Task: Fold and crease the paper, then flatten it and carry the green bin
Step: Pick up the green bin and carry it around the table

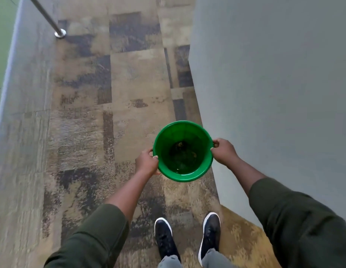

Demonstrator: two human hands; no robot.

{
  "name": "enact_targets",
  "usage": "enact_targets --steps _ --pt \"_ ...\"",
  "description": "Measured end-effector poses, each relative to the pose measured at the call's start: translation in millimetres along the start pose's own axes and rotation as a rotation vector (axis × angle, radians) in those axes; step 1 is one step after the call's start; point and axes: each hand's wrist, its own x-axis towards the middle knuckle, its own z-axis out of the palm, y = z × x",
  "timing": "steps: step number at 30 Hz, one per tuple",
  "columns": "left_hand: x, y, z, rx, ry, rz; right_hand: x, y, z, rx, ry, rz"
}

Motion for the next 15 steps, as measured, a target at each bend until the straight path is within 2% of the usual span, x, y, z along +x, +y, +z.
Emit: enact_targets --steps 9,15 --pt "130.1 -91.6 105.2 0.025 -0.020 -0.104 120.9 107.2 115.1 -0.006 -0.111 0.033" --pt "183.2 -137.0 166.5 0.124 -0.025 -0.071 173.9 163.8 160.5 -0.069 -0.143 0.007"
